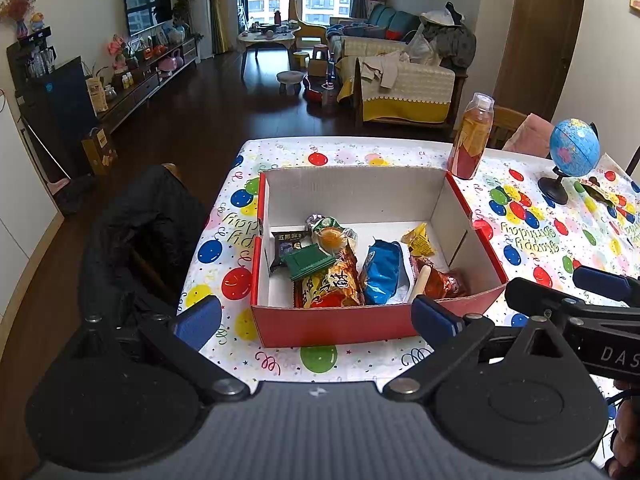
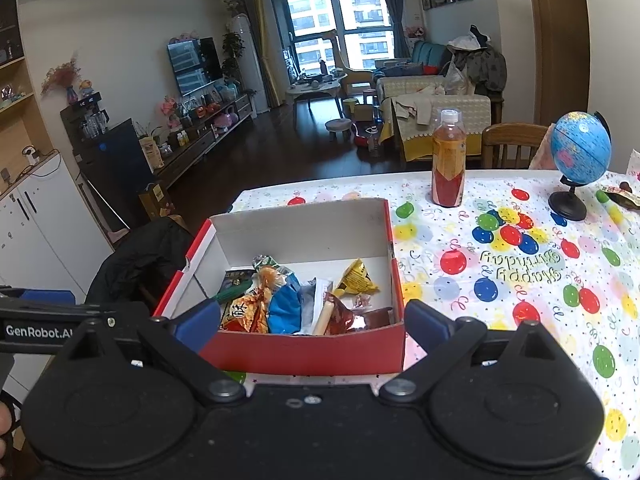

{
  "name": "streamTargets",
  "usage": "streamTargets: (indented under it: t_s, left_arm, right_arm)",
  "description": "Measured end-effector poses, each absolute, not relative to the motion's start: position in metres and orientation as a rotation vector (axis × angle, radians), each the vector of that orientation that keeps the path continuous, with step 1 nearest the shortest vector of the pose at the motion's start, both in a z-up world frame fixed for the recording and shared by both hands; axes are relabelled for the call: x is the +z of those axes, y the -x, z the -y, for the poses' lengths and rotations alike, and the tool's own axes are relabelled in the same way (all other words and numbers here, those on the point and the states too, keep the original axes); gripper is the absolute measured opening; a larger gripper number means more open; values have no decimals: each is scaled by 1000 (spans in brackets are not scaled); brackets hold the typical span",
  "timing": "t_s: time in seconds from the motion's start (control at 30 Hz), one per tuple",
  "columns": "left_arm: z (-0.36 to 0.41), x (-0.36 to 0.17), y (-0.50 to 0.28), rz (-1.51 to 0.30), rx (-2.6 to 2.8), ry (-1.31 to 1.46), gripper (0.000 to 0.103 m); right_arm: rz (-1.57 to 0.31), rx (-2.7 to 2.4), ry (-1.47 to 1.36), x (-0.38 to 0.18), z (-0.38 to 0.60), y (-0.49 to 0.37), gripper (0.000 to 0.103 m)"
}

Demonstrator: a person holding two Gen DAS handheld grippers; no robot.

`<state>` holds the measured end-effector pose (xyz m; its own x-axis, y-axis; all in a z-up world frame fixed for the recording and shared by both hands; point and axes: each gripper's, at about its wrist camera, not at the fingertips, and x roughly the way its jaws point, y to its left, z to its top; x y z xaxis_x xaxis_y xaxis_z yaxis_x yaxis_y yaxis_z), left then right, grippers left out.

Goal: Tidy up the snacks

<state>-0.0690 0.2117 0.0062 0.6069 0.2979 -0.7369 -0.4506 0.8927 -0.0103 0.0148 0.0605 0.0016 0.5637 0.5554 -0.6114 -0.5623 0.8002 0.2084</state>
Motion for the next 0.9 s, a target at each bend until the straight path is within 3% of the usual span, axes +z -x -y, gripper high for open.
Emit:
streamTargets:
  t_s: [0.9]
  left_arm:
    - [-211,-1,63,-832,425,228,102]
  right_arm:
    - [-748,644,-2,-5,-59,-18,99]
